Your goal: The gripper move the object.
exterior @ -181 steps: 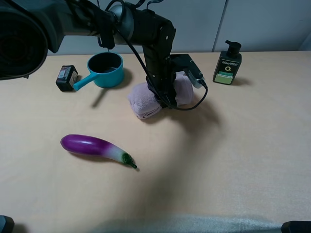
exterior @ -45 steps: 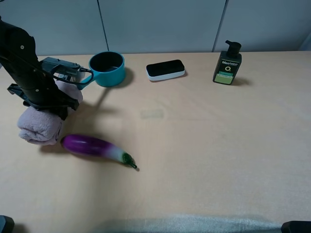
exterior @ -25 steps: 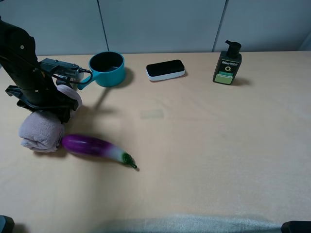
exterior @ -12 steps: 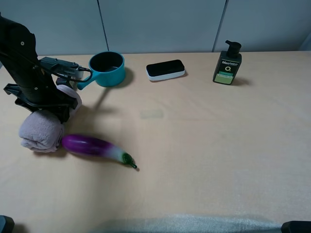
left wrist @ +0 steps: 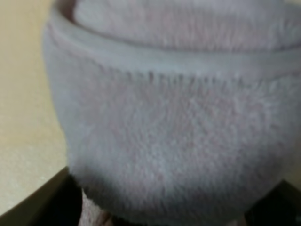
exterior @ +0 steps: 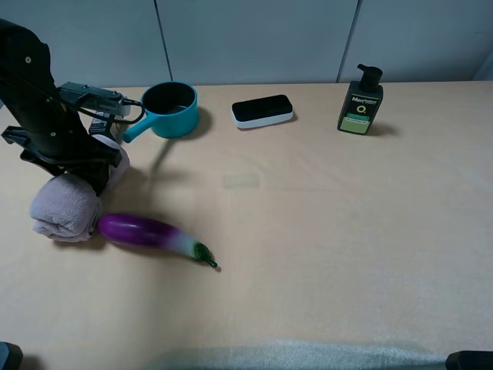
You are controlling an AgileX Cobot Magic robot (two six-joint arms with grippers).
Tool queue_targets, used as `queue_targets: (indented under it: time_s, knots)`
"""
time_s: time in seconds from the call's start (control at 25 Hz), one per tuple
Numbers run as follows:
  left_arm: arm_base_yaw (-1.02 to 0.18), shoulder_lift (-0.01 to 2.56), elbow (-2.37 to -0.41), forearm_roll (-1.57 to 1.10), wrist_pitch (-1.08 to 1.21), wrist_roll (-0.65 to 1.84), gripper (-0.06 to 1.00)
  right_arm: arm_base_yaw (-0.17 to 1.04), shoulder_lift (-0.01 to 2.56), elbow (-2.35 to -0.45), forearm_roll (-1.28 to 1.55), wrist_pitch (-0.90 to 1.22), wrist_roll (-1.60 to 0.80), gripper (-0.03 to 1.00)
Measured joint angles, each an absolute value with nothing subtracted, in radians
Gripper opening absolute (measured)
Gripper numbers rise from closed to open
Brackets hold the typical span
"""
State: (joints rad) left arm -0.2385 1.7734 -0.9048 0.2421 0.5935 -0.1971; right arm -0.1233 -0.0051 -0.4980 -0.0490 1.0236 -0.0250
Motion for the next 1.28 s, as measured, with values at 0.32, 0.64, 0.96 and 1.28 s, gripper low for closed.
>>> queue_targets:
  time_s: [0.32,0.64,0.96,1.28]
  knots:
    - [-0.239,1.685,-0.949,0.240,0.626,-0.213,0.77,-0.123,-0.005,-0.498,-0.049,1.024,-0.025,0.69]
    - [-0.239,1.522,-0.952,0.240,0.639,-0.214,0.77,-0.123,-0.005,-0.498,-0.049,1.024,-0.025,0.69]
    - [-0.239,1.287,-0.952,0.241,0.679,-0.214,0.77,-0.123,-0.005,-0.498,-0.049,1.024,-0.025,0.69]
    - [-0.239,1.031,-0.952,0.243,0.769,-0.214,0.77,-0.123,-0.005,-0.498,-0.049,1.024,-0.025,0.69]
